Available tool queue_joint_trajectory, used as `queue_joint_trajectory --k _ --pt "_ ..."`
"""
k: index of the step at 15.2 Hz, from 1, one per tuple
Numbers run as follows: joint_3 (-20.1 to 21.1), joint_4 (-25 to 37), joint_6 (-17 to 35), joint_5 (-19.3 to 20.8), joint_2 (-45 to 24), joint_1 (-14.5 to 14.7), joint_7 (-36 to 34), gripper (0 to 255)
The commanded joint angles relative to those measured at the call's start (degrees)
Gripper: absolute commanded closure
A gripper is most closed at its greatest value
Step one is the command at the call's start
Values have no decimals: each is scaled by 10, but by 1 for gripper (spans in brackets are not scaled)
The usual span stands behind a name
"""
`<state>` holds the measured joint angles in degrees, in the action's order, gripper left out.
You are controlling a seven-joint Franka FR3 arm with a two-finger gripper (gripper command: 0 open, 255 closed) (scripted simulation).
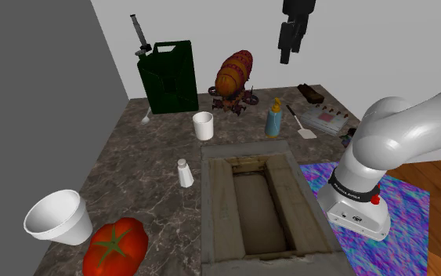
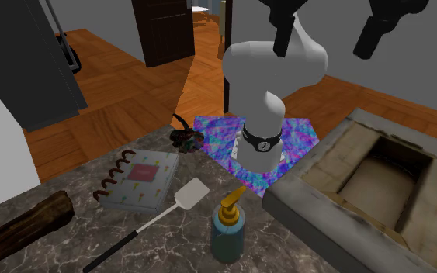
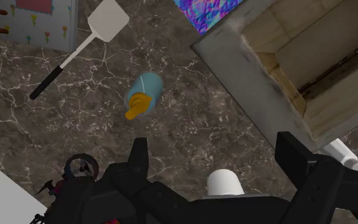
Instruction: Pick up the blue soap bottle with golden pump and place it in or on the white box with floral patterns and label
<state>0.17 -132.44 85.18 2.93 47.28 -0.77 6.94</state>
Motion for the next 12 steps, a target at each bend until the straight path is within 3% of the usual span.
queue_joint_trajectory --k 1,12 --pt "0 0 0 0 0 0 0 0" --pt "-50 -99 162 57 -127 1 90 0"
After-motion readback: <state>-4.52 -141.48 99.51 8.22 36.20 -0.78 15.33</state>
